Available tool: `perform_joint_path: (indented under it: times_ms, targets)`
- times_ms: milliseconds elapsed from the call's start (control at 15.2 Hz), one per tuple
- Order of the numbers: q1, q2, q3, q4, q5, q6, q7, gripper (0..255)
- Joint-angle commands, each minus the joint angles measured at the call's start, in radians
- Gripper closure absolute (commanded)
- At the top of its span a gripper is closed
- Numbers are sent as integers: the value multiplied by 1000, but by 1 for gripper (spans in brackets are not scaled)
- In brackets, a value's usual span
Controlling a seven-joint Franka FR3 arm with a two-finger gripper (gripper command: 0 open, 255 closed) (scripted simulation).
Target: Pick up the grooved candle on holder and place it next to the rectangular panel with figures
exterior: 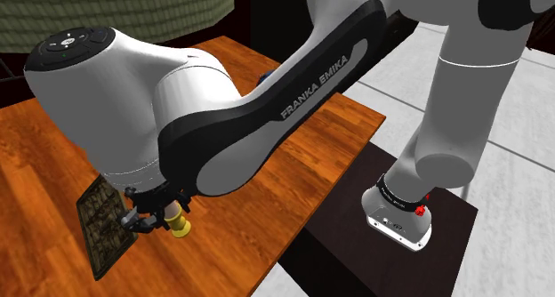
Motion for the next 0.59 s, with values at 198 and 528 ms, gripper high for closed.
perform_joint_path:
  times_ms: [198, 528]
  targets:
    - [18, 36, -20, -22, -36, 45, 24, 255]
    - [18, 36, -20, -22, -36, 45, 23, 255]
